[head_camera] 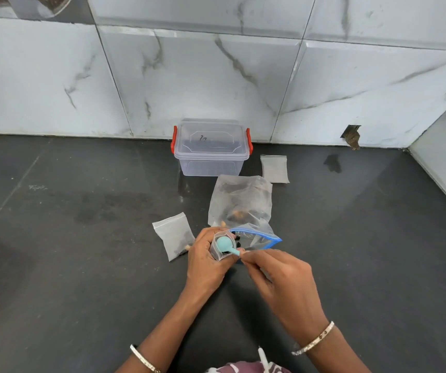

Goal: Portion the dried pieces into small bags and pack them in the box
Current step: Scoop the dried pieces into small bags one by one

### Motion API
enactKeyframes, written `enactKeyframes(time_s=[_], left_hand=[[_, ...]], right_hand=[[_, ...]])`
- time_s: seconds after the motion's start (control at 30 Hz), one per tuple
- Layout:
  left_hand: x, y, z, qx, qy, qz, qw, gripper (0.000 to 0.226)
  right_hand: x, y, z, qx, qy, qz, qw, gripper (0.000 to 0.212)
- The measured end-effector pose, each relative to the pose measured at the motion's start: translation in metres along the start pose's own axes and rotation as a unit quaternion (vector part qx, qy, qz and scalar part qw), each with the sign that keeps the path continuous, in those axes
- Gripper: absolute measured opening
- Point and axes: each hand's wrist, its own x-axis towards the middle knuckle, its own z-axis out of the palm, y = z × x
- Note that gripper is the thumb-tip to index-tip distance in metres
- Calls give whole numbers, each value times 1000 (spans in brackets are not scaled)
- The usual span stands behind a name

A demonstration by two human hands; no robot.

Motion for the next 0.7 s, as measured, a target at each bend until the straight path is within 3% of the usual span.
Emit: enactKeyframes(time_s=[0.13,0.23,0.37,0.47,0.53,0.63,0.7], left_hand=[[-1,-1,-2,-12,-1,-10,1000,43],[0,0,-2,-7,3,-7,1000,39],[1,5,0,10,5,5,1000,42],[3,4,2,10,3,2,1000,41],[3,4,2,11,3,-8,1000,43],[2,3,0,17,-1,-17,1000,42],[1,3,-1,17,3,-17,1000,37]], right_hand=[[-3,-2,2,23,52,9,998,5],[-2,-5,0,143,66,130,979,15],[3,-6,-6,405,56,324,853,11],[5,3,-12,493,52,413,764,14],[6,8,-14,516,44,442,732,16],[6,17,-15,514,50,458,724,14],[5,25,-16,489,65,461,738,9]])
